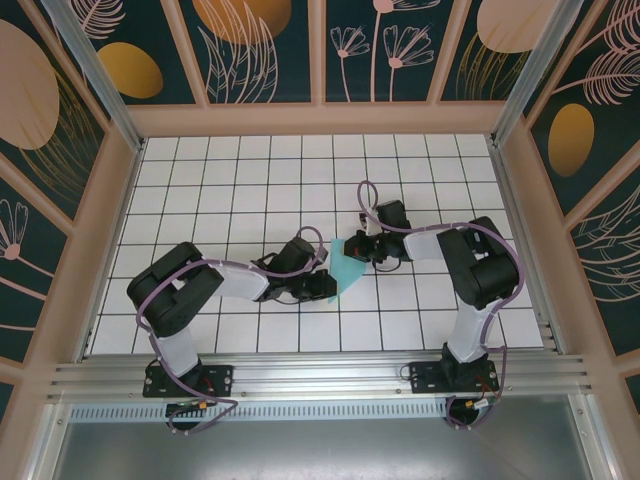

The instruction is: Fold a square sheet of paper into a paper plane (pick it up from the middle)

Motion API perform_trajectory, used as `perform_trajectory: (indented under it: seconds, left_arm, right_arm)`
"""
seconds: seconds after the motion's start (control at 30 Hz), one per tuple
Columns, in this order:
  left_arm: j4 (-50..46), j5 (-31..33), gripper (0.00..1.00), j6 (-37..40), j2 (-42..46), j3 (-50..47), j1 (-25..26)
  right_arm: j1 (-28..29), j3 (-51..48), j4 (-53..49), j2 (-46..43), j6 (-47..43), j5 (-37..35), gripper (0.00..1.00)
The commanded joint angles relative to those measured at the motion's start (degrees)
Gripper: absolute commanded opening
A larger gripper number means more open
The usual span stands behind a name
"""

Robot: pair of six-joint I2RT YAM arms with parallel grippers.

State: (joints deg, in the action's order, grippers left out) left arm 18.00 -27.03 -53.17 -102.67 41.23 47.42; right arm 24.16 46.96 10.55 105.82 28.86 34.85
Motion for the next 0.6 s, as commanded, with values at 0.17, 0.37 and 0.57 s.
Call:
perform_trajectory:
  seconds: [0.17,0.37,0.57]
  left_arm:
    - [-10.03,-4.89,0.14,1.03,0.21,-3.59,2.69]
    - [-10.75,-4.63,0.14,0.85,2.12,-4.98,2.85]
    - [-12.90,-4.32,0.14,1.73,6.10,-5.65,3.03]
  right_arm:
    - [0.41,-1.83,-4.72,3.28,-0.47,-6.00,0.02]
    - [0.36,-1.84,-4.82,3.21,-0.61,-6.02,0.02]
    - [0.37,-1.59,-5.33,2.48,-0.95,-4.88,0.02]
